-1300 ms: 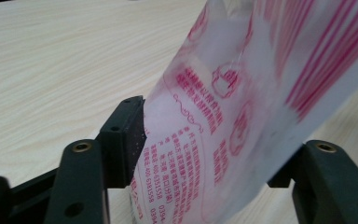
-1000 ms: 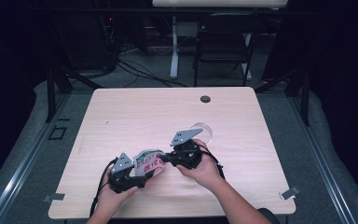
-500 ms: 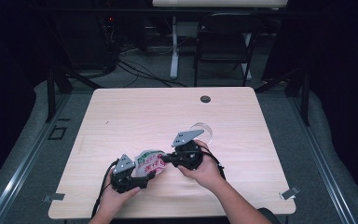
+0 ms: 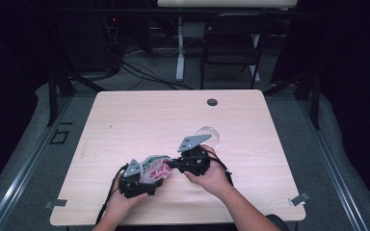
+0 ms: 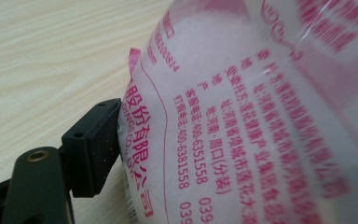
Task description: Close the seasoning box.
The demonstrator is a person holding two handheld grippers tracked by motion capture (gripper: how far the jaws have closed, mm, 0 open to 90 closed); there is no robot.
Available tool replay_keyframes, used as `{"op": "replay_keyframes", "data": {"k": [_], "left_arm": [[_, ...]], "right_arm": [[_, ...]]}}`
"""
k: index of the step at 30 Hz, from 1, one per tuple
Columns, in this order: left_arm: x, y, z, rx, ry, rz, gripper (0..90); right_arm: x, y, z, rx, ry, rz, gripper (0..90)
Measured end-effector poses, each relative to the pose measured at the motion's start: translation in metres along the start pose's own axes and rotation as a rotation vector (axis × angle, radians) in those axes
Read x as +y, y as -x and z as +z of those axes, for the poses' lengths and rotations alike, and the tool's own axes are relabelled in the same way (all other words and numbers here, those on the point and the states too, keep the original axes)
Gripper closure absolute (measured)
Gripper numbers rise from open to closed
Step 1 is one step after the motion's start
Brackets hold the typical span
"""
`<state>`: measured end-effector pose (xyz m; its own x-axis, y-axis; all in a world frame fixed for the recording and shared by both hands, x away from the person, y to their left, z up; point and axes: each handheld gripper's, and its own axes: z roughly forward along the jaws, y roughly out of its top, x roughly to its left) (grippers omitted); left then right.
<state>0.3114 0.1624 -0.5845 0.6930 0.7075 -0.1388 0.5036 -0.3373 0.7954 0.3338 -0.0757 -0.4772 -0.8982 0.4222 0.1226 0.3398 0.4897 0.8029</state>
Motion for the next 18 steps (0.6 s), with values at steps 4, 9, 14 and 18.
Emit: {"op": "replay_keyframes", "data": {"k": [4,9,14,18], "left_arm": [[-0.0002,-0.0017,0.002,-0.011,0.005,-0.004,21.6],[0.0003,-0.0031,0.0028,-0.017,-0.016,0.006,22.3],[0.0002,-0.0029,0.0041,-0.015,-0.062,0.02,23.9],[-0.0002,-0.0039,0.005,-0.012,-0.11,0.057,27.0]], "right_arm": [[-0.0005,0.0004,-0.0002,-0.005,0.003,0.004,90.0],[-0.0005,0.0012,-0.0003,-0.002,0.002,0.003,90.0],[-0.0006,0.0012,-0.0003,-0.003,0.003,0.004,90.0],[-0.0007,0.0012,-0.0004,-0.002,0.002,0.004,90.0]]}}
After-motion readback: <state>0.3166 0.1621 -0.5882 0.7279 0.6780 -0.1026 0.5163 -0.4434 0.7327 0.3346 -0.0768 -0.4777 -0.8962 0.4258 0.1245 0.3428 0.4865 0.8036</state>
